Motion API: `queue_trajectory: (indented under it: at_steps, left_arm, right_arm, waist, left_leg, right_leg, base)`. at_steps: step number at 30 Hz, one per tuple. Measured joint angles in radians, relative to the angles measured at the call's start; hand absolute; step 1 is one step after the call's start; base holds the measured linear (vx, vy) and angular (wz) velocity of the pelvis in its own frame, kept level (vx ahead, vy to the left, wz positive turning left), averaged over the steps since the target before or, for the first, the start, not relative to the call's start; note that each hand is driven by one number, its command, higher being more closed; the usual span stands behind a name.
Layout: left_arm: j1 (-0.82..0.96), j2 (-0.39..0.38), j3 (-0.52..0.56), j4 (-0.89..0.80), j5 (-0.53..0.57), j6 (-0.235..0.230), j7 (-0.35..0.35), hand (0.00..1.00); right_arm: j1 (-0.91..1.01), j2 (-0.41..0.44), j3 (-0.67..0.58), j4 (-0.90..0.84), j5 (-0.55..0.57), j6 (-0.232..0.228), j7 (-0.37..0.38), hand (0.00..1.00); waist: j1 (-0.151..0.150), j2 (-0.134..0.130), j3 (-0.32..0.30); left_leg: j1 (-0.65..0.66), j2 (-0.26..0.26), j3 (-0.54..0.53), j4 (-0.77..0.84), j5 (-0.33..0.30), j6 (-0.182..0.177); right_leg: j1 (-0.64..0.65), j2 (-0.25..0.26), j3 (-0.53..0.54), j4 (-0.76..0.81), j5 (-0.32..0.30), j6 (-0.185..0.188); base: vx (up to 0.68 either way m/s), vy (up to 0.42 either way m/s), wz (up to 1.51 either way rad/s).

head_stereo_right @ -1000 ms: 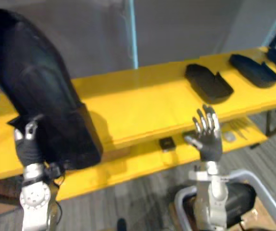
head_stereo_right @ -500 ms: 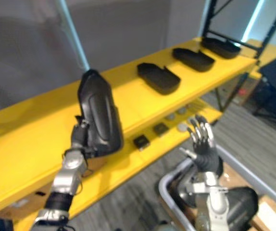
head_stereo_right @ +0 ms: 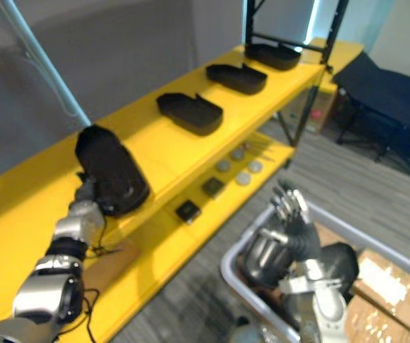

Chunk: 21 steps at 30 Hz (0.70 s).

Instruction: Walk over and take plastic housings, then place them on the shelf

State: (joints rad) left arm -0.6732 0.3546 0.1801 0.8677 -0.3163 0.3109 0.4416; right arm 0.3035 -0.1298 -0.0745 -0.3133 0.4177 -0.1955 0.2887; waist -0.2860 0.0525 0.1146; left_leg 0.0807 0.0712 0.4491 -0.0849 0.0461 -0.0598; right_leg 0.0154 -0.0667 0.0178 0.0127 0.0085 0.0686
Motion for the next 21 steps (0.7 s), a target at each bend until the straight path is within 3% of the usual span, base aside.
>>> queue_trajectory:
  at_steps: [8,18,19,21]
  left_arm:
    - [-0.020,0.000,0.129,0.025,0.001,0.026,0.076,1.00]
    - [-0.106,0.089,0.161,0.061,-0.001,0.028,0.101,1.00]
    - [-0.108,0.093,0.161,0.065,-0.001,0.028,0.101,0.00]
    - [-0.109,0.107,0.161,0.070,-0.001,0.028,0.100,0.00]
  right_arm:
    - [0.009,-0.028,0.019,-0.041,0.000,0.019,-0.001,0.00]
    - [0.004,-0.074,0.040,-0.064,0.002,0.019,-0.014,0.00]
    - [0.004,-0.074,0.041,-0.064,0.002,0.019,-0.019,0.00]
    - [0.004,-0.075,0.042,-0.064,0.003,0.019,-0.029,0.00]
  waist:
    - [-0.006,0.033,0.026]
    - [-0.011,0.033,0.099]
    - [-0.012,0.033,0.099]
    - [-0.014,0.033,0.099]
  left_leg:
    - [-0.011,0.000,0.026,0.003,0.003,0.001]
    - [-0.051,0.001,0.024,0.003,0.016,0.003]
    - [-0.050,0.001,0.024,0.003,0.016,0.003]
    - [-0.049,0.001,0.024,0.003,0.016,0.003]
  right_leg:
    - [-0.035,0.002,0.017,0.030,-0.003,-0.001]
    - [-0.100,0.002,0.021,0.087,-0.020,-0.005]
    - [-0.100,0.002,0.021,0.091,-0.024,-0.005]
    - [-0.102,0.003,0.021,0.098,-0.031,-0.006]
  base:
    - [-0.01,0.011,-0.07]
    - [0.01,0.001,0.00]
    - [0.06,0.005,0.02]
    - [0.05,0.003,0.02]
